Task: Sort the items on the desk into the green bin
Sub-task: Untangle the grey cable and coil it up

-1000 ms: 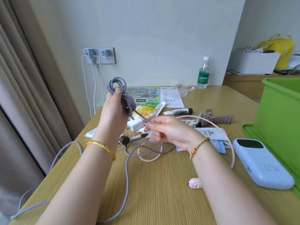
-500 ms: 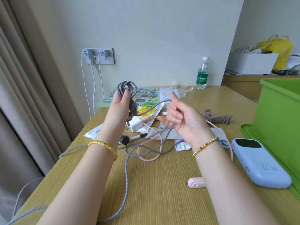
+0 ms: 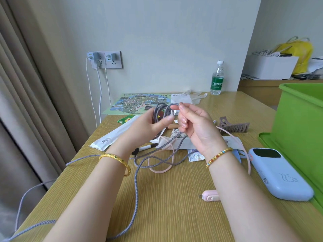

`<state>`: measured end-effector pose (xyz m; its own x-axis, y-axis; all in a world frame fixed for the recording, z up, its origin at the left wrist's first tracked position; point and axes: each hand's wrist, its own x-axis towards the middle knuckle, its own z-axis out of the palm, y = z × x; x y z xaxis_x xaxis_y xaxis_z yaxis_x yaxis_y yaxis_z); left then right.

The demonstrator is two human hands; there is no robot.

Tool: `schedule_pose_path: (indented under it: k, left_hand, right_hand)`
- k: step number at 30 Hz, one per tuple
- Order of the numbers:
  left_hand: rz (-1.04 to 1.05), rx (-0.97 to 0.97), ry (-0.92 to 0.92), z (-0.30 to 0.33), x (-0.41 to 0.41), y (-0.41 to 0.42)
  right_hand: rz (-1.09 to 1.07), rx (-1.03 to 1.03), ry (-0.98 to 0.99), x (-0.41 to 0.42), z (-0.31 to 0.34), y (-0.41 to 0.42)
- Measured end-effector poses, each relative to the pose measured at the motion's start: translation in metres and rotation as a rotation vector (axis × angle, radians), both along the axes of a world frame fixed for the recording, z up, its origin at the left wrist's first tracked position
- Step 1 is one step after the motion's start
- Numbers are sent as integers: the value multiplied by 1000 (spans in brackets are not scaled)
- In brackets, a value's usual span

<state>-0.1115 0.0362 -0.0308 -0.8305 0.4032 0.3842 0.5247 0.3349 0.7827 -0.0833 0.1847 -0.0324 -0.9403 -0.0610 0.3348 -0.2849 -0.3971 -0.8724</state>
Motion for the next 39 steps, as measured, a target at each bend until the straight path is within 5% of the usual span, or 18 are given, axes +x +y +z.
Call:
schedule_pose_path:
  k: [4, 8, 17, 27, 34, 39]
  left_hand:
    - [-38, -120, -46, -4, 0, 0]
    - [-8, -29, -56, -4, 3, 2]
    - [14, 39, -151, -4, 5, 4]
    - [112, -71, -15, -4, 1, 2]
    - [402, 604, -224, 5, -18, -20]
    - [264, 906, -492, 6, -19, -15]
  right_hand:
    - [-111, 127, 6, -1, -2, -1]
    - [-242, 172, -58, -4, -4, 1]
    - [-86, 191, -92, -7, -8, 2]
    - [-332, 280, -127, -10, -10, 4]
    - [-40, 423, -121, -9, -15, -4]
    - [-176, 156, -161, -9, -8, 5]
